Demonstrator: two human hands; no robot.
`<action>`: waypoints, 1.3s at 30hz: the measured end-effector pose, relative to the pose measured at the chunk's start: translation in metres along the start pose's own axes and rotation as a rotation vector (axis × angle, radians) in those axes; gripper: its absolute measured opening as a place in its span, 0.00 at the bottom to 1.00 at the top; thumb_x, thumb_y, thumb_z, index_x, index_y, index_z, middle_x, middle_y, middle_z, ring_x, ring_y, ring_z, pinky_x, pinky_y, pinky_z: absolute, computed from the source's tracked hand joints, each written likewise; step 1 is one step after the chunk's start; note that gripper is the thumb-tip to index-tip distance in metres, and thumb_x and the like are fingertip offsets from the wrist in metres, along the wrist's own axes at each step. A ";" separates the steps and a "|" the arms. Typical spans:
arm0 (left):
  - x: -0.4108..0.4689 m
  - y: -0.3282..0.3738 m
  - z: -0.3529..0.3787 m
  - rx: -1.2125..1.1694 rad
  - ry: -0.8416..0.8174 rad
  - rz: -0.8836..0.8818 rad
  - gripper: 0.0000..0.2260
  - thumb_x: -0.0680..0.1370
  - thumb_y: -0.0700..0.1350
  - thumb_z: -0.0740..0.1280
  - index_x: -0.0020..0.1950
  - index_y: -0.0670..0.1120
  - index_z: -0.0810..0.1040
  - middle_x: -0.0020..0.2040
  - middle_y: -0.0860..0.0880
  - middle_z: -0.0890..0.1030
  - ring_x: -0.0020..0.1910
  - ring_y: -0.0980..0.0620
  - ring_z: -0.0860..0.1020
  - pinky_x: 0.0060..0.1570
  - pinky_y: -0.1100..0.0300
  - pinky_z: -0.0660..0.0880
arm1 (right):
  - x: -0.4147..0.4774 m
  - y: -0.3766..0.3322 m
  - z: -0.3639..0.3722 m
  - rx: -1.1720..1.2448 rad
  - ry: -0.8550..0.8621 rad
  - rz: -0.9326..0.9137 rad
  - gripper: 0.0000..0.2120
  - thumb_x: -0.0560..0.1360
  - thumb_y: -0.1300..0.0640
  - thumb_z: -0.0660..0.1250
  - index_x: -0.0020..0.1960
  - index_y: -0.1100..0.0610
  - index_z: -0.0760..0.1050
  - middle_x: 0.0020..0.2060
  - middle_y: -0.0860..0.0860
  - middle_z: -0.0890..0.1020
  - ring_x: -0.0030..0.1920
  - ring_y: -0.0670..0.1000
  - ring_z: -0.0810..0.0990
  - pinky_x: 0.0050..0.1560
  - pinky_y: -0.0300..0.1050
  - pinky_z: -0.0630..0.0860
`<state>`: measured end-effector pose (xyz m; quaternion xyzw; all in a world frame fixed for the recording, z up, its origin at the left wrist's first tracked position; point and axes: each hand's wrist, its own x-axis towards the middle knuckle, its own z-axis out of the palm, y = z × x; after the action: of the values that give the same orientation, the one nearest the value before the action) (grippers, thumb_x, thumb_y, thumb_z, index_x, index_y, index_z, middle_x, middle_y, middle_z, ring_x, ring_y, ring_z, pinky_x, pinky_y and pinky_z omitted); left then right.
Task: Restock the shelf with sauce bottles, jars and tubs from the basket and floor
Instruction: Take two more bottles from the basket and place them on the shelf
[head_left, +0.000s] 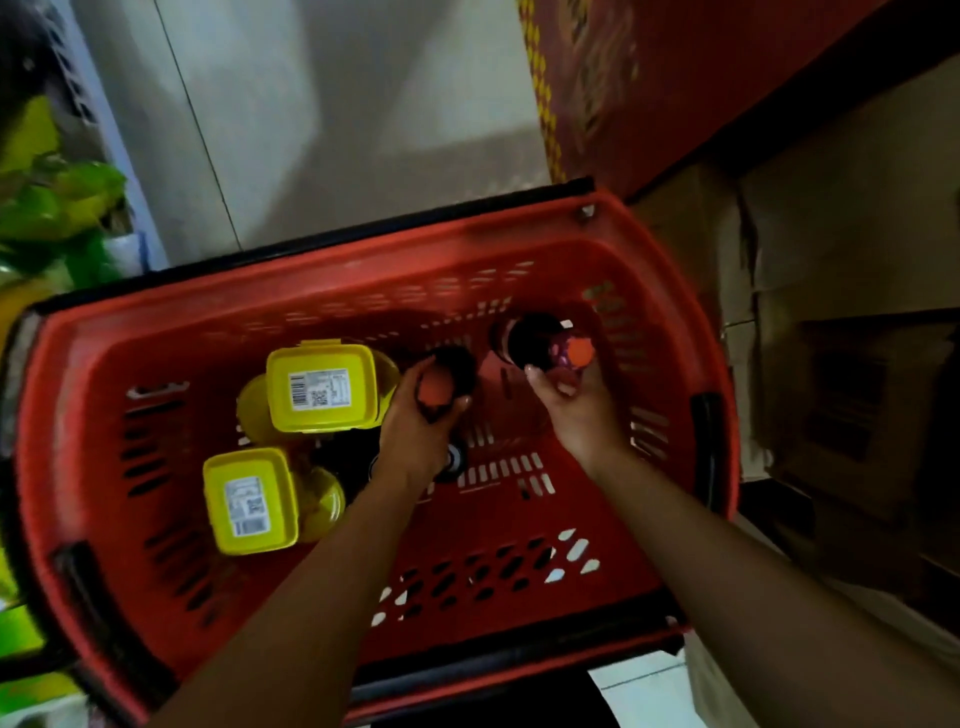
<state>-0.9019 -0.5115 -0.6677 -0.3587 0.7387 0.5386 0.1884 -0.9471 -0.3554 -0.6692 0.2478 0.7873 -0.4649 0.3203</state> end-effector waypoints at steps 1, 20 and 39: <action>0.002 0.000 0.002 -0.001 0.008 0.017 0.23 0.71 0.35 0.71 0.65 0.39 0.70 0.60 0.42 0.77 0.55 0.53 0.73 0.44 0.82 0.66 | 0.005 0.002 0.002 0.001 0.015 -0.011 0.32 0.71 0.45 0.68 0.70 0.56 0.64 0.62 0.52 0.76 0.63 0.50 0.75 0.66 0.51 0.69; -0.033 0.031 -0.005 -0.176 -0.039 0.069 0.17 0.71 0.37 0.71 0.57 0.46 0.73 0.51 0.52 0.78 0.52 0.55 0.75 0.54 0.68 0.69 | -0.030 -0.014 -0.016 -0.023 0.057 -0.144 0.15 0.74 0.54 0.68 0.57 0.60 0.75 0.50 0.51 0.80 0.53 0.50 0.78 0.54 0.37 0.70; -0.173 0.180 -0.092 -0.189 0.004 0.138 0.16 0.72 0.33 0.68 0.58 0.42 0.73 0.51 0.48 0.76 0.51 0.53 0.74 0.44 0.81 0.67 | -0.172 -0.133 -0.089 -0.042 0.028 -0.270 0.22 0.74 0.49 0.67 0.63 0.61 0.72 0.57 0.54 0.79 0.59 0.50 0.76 0.57 0.35 0.67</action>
<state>-0.9080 -0.5112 -0.4022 -0.3242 0.7080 0.6169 0.1145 -0.9479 -0.3510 -0.4342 0.1393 0.8276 -0.4835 0.2489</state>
